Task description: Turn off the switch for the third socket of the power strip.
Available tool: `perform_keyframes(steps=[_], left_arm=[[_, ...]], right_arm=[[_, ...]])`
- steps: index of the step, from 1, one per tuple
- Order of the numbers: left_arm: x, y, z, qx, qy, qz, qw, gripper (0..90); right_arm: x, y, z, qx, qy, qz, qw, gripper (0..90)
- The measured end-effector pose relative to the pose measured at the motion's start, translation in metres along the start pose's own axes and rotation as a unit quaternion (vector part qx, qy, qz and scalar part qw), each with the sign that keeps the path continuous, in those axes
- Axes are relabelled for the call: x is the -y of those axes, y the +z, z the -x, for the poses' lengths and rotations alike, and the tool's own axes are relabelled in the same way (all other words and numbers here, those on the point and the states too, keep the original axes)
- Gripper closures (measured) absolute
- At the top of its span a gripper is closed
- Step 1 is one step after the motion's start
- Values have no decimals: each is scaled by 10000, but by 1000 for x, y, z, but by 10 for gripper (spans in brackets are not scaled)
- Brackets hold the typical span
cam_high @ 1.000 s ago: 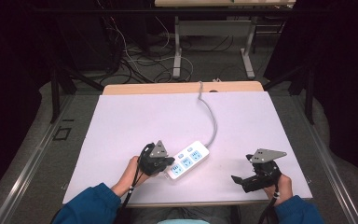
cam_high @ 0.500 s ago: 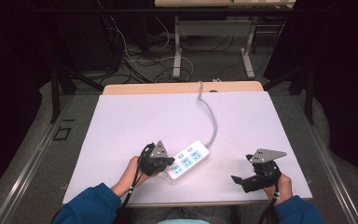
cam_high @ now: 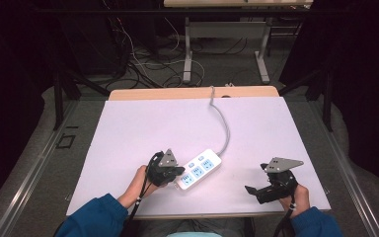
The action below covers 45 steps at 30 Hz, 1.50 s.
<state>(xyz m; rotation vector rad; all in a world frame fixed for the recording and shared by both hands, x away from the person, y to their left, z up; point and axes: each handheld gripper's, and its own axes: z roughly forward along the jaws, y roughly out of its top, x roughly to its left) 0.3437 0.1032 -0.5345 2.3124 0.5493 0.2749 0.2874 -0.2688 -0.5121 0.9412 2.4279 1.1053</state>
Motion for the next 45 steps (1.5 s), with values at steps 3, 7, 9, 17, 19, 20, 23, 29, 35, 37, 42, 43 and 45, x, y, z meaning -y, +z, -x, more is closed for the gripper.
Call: perform_keyframes(steps=[3, 7, 9, 17, 19, 20, 23, 29, 35, 37, 42, 43, 45], left_arm=[[0, 0, 0, 4, -6, 5, 10000, 900], [0, 0, 0, 3, -8, 10, 10000, 900], [0, 0, 0, 3, -7, 10, 10000, 900], [1, 0, 0, 17, -12, 29, 10000, 900], [0, 0, 0, 8, -6, 14, 10000, 900], [0, 0, 0, 8, -6, 14, 10000, 900], [0, 0, 0, 2, 3, 15, 10000, 900], [1, 0, 0, 0, 8, 15, 10000, 900], [0, 0, 0, -54, 74, 44, 9999, 900], [1, 0, 0, -56, 78, 49, 9999, 900], [1, 0, 1, -55, 79, 43, 9999, 900], [0, 0, 1, -67, 99, 40, 9999, 900], [0, 0, 1, -64, 99, 41, 9999, 900]], right_arm=[[0, 0, 0, 4, -7, 5, 10000, 43], [0, 1, 0, 9, -4, 28, 10000, 43], [0, 1, 0, 12, -4, 52, 10000, 43], [0, 1, 0, 16, 2, 73, 10000, 43], [0, 1, 0, 18, -4, 68, 10000, 43], [0, 1, 0, 18, -4, 68, 10000, 43], [0, 1, 0, 19, 6, 64, 10000, 43], [0, 0, 0, 12, -2, 28, 10000, 44], [0, 0, 0, 9, -6, 3, 10000, 43], [0, 0, 0, 15, -3, 48, 10000, 43], [0, 0, 0, 14, 0, 53, 10000, 43], [0, 1, 0, 18, -1, 67, 10000, 44], [0, 0, 0, 15, -3, 49, 10000, 43]])
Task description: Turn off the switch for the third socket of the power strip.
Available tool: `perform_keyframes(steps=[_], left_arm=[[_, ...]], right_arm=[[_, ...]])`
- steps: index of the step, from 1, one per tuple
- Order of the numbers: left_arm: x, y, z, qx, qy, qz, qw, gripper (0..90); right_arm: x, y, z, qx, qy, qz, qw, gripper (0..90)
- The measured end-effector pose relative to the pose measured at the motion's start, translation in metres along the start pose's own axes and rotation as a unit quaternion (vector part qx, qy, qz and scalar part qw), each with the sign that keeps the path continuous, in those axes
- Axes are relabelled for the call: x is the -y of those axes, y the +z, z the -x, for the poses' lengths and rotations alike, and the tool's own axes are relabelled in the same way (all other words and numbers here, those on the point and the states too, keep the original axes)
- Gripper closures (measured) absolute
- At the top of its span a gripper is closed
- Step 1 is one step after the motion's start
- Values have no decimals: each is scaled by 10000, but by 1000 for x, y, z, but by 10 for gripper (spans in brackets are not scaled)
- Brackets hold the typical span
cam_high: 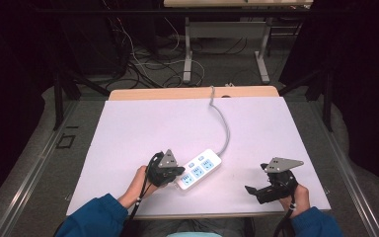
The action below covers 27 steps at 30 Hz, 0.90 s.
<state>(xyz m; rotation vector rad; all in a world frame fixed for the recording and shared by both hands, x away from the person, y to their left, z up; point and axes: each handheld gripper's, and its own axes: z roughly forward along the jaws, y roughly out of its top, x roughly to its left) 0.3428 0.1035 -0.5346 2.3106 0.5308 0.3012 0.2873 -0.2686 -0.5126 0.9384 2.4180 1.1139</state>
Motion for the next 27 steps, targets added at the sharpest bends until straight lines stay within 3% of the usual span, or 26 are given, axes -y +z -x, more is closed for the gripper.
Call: perform_keyframes(steps=[2, 7, 13, 14, 15, 27], left_arm=[[0, 0, 1, 15, -47, 10, 10000, 900], [0, 0, 4, -91, 175, -17, 9998, 900], [0, 1, 6, -136, 97, 54, 9998, 900], [0, 0, 6, -139, 183, 6, 9997, 900], [-1, -1, 6, -138, 71, 127, 9998, 900], [-1, -2, 6, -124, 52, 98, 9999, 900]], right_arm=[[0, 0, 0, 2, -2, 5, 10000, 43], [0, 0, 1, -16, -33, -23, 10000, 44], [0, 0, 0, -1, -15, 9, 10000, 44], [0, 0, 0, -11, -25, -23, 10000, 43], [0, 0, 0, -2, -22, 12, 10000, 44], [0, 1, 1, -4, -16, 37, 10000, 43]])
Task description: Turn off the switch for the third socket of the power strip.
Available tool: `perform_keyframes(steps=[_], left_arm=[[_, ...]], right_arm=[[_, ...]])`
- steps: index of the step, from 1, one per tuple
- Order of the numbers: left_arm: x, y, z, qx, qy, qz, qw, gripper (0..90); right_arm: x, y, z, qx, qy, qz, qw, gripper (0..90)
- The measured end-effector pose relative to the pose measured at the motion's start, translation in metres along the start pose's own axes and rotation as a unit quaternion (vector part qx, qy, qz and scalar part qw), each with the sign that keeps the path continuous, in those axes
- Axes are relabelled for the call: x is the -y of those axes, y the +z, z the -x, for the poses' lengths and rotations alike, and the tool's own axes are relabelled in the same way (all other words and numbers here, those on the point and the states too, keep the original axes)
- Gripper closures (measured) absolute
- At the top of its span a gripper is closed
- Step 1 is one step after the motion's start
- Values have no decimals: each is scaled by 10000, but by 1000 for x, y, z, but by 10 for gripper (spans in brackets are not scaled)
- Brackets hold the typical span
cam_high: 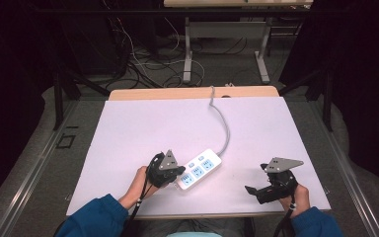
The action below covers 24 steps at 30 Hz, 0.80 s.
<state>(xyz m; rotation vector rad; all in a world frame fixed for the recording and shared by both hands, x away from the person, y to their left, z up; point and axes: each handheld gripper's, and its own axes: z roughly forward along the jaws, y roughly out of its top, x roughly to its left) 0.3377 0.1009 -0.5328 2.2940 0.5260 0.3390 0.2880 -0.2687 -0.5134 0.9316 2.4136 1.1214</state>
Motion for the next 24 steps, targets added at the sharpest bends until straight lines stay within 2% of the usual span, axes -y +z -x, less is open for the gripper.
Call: perform_keyframes(steps=[10, 15, 19, 24], left_arm=[[0, 0, -1, 5, -31, 40, 10000, 900], [-1, -3, -4, -18, -71, 101, 9999, 814], [-3, -10, -5, -103, -110, 251, 9996, 757], [-4, -13, -8, -60, -130, 247, 9996, 665]], right_arm=[[0, 0, 0, -8, -3, -6, 10000, 44], [0, -1, -1, -13, 5, -40, 10000, 44], [0, -1, -1, -17, 0, -35, 10000, 43], [-1, 0, 0, -20, -22, -20, 10000, 43]])
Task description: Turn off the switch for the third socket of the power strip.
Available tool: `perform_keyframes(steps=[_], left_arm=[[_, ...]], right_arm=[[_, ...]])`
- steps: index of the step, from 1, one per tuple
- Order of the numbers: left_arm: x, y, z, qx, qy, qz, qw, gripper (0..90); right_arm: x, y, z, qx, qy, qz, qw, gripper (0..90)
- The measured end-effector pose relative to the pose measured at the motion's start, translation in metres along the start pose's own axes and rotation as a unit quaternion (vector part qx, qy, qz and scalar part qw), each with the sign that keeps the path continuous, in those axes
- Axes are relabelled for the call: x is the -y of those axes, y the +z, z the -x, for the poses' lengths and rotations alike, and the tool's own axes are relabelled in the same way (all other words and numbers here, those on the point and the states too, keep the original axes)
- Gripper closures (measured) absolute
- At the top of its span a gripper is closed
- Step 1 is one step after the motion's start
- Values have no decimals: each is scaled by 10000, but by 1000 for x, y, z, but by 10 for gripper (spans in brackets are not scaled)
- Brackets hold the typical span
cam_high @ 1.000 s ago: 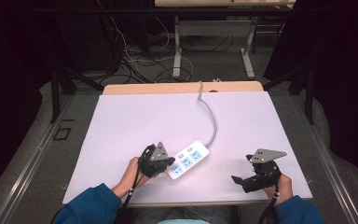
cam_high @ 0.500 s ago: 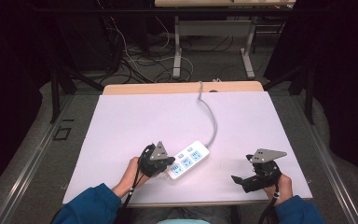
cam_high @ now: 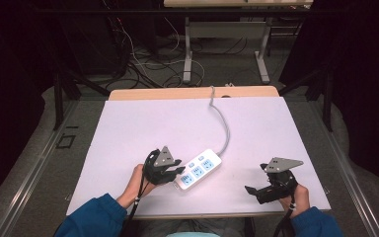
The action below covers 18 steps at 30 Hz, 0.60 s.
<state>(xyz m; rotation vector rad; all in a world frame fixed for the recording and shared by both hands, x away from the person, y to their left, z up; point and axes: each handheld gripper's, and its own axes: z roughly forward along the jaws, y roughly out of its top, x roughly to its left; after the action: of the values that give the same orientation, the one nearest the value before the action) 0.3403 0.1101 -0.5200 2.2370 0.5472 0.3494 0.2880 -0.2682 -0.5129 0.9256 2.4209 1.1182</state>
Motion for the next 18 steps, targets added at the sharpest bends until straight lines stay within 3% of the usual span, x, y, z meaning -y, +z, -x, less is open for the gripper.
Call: perform_keyframes(steps=[1, 4, 5, 6, 7, 9, 18], left_arm=[[-1, -1, -1, -35, -30, -5, 10000, 561], [-1, -4, -2, -72, -50, 36, 10000, 420], [-2, -5, -2, -59, -71, 21, 10000, 420], [-2, -6, -2, -122, -55, 15, 9999, 327], [-2, -6, -2, -119, -92, 13, 9999, 327], [-2, -8, -3, -169, -64, -15, 9998, 208], [1, -19, -7, -387, -160, -84, 9991, 60]], right_arm=[[0, 0, 0, -18, 3, 2, 10000, 43], [0, 0, 0, -16, 8, -6, 10000, 42], [0, 0, 0, -16, 8, -6, 10000, 42], [0, 0, -1, 0, 11, 10, 10000, 42], [0, 0, -1, 0, 11, 10, 10000, 42], [0, 0, 0, -4, -19, -21, 10000, 42], [0, 0, 0, -11, -25, -11, 10000, 42]])
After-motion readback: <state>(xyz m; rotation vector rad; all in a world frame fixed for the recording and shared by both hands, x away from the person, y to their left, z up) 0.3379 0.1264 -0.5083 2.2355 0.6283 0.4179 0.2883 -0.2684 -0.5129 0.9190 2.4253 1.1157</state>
